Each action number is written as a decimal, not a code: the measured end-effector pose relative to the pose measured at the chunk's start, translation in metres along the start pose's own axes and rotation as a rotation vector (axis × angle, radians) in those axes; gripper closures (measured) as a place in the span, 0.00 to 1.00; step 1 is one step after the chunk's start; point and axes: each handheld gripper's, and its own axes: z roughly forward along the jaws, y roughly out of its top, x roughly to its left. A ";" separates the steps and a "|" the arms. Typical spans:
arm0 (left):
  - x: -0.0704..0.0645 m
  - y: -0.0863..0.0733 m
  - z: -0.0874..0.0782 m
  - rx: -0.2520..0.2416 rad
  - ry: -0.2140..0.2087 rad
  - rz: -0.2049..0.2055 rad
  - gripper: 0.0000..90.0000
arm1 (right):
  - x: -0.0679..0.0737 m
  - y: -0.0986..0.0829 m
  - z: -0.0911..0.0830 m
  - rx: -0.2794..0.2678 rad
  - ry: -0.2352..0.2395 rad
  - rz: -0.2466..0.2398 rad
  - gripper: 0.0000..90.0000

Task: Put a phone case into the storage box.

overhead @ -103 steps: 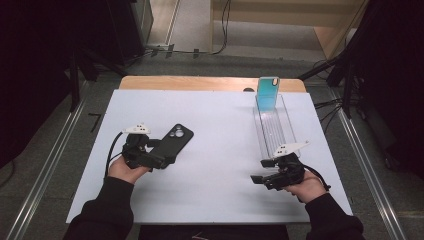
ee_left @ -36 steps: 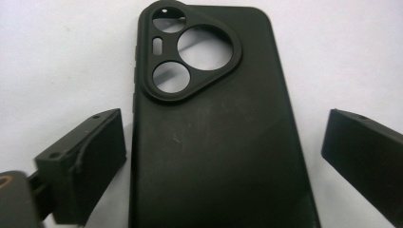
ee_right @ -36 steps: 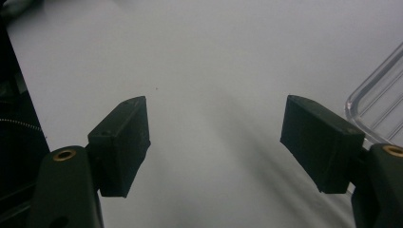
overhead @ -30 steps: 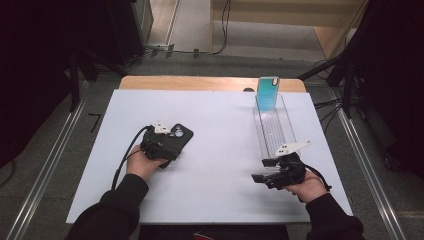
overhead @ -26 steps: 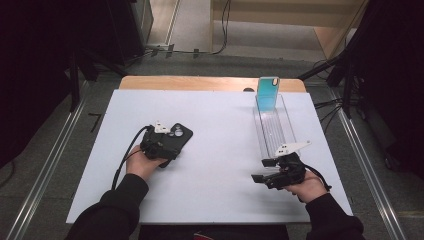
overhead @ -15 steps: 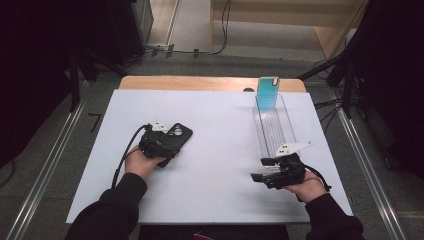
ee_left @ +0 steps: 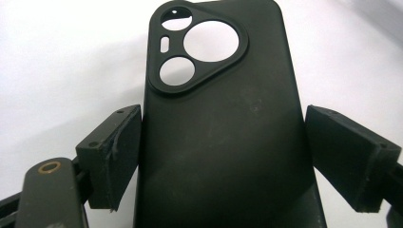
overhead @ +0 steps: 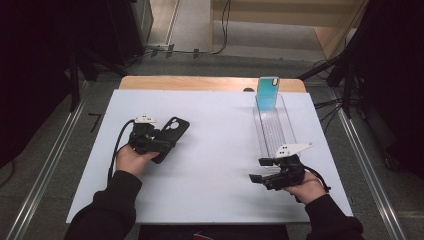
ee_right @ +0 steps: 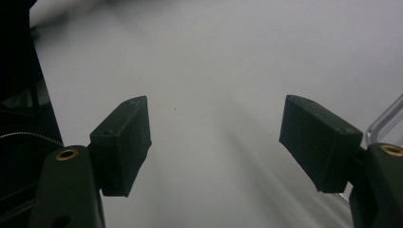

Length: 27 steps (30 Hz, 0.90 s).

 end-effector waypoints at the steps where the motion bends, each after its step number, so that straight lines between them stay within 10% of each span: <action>1: -0.002 0.001 -0.001 0.004 -0.009 0.006 0.17 | 0.001 0.001 0.000 -0.003 0.001 -0.001 0.27; 27: -0.074 -0.003 -0.009 0.011 -0.171 0.049 0.17 | 0.013 0.010 -0.004 0.001 0.008 0.010 0.26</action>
